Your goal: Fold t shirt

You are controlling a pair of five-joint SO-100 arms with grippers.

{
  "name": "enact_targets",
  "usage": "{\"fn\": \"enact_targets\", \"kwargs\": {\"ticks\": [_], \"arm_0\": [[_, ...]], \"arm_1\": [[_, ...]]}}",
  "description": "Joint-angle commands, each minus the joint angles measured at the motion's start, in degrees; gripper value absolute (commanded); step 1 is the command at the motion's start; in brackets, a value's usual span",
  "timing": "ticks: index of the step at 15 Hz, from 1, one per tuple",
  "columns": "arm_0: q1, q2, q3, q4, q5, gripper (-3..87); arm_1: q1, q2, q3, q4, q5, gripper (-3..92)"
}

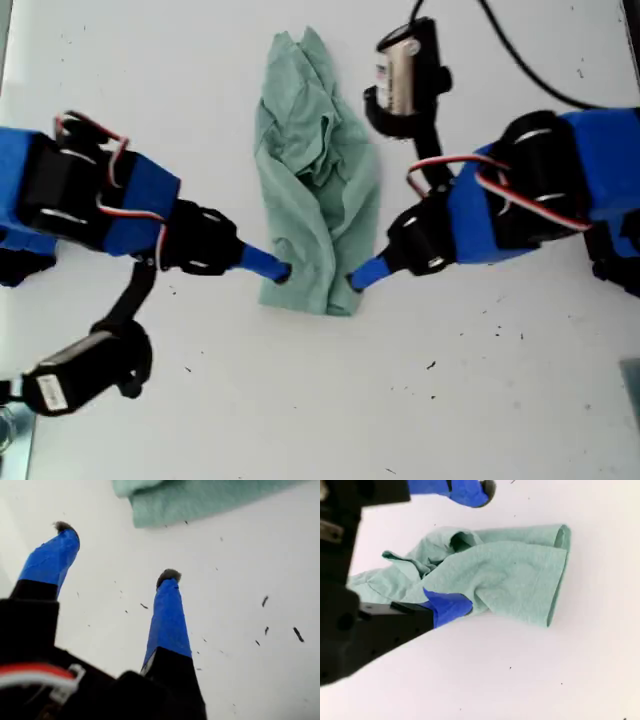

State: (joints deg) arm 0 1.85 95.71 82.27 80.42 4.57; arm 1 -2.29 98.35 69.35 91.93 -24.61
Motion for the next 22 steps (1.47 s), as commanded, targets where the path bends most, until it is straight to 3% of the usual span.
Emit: {"fn": "enact_targets", "kwargs": {"ticks": [1,4,9,10,12,13,19,22], "arm_0": [[0.18,-7.65,-12.57,2.37,1.67,30.7],[-2.55,-14.06,-11.60,2.72,3.16,32.2],[-6.33,-27.51,-10.72,-6.59,6.33,31.5],[-7.12,-31.55,-11.78,-8.09,7.21,27.1],[-4.83,-34.19,-12.83,-9.40,5.98,2.8],[-2.72,-33.66,-13.18,-10.46,5.45,-0.2],[7.38,-27.07,-21.53,-11.43,6.33,-0.3],[10.02,-24.79,-21.53,-13.97,6.68,-0.3]], "arm_1": [[-1.67,-6.86,-13.27,0.70,1.58,31.9],[-1.58,-12.92,-12.83,-2.20,3.25,31.3],[-0.62,-28.04,-10.46,-10.20,4.48,31.6],[-0.35,-32.70,-10.11,-12.48,4.57,29.6],[-1.32,-42.01,-11.95,-13.62,5.10,19.4],[-2.29,-42.80,-11.95,-13.18,6.59,2.5],[-8.88,-21.27,-15.21,-5.71,0.35,2.5],[-15.12,-11.60,-15.47,-8.09,2.55,2.6]]}}
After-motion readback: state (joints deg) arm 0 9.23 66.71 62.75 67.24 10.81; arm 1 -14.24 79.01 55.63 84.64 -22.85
